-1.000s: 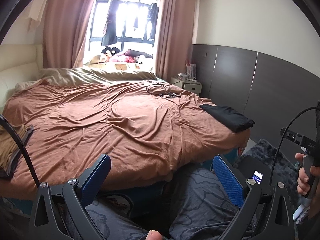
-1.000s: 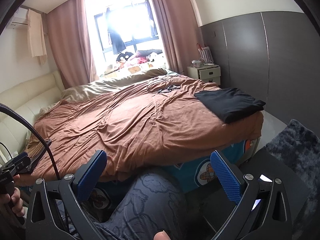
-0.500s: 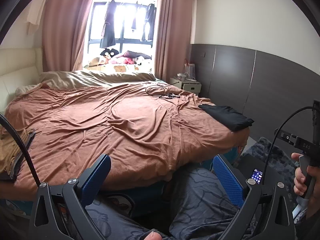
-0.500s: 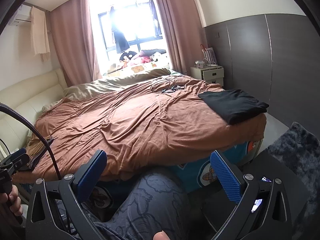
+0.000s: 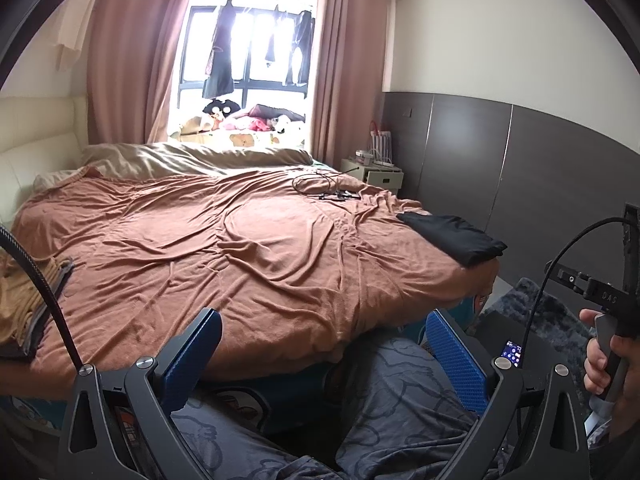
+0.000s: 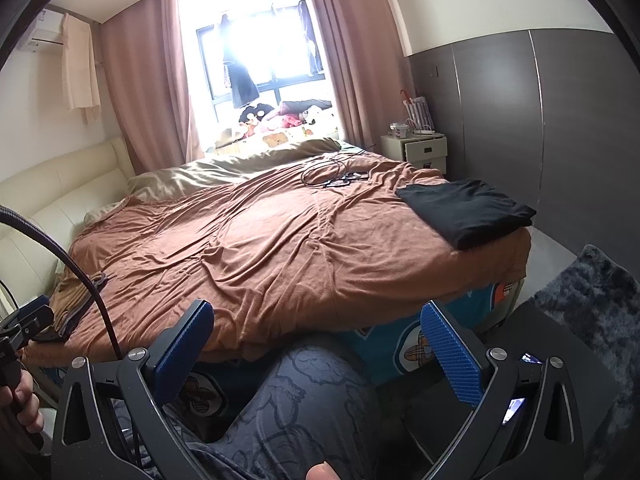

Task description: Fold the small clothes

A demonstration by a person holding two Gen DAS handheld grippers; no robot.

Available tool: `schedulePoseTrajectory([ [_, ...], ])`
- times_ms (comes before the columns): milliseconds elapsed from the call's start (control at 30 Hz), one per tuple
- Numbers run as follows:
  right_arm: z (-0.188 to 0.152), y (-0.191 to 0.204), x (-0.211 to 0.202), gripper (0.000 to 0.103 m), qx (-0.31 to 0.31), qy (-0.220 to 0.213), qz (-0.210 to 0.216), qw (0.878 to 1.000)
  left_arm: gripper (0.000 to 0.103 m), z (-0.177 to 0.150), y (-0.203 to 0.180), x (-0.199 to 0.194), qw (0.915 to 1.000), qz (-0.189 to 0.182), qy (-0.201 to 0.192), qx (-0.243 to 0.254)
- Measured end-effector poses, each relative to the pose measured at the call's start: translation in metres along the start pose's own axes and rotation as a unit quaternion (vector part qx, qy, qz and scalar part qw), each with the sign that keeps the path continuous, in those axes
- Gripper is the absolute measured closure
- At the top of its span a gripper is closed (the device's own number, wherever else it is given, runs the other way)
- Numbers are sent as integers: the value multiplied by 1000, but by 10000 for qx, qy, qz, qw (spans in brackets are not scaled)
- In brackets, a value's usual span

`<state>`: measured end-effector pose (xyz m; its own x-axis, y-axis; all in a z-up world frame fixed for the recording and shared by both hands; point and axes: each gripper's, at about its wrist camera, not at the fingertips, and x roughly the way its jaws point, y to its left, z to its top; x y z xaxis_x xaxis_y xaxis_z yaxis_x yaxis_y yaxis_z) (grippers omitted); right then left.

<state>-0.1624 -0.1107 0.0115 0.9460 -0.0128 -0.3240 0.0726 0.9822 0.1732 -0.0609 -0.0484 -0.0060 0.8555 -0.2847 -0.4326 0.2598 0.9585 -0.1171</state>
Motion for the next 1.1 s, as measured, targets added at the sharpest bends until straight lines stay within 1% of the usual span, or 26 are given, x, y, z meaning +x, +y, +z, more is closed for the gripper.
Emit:
schedulePoseTrajectory([
  [633, -3, 0, -9, 0, -53, -61, 10, 10000, 0, -2, -4, -22, 9997, 68, -214, -91],
  [1100, -6, 2, -19, 0, -135, -175, 10, 9998, 0, -4, -10, -40, 9993, 57, -371, -21],
])
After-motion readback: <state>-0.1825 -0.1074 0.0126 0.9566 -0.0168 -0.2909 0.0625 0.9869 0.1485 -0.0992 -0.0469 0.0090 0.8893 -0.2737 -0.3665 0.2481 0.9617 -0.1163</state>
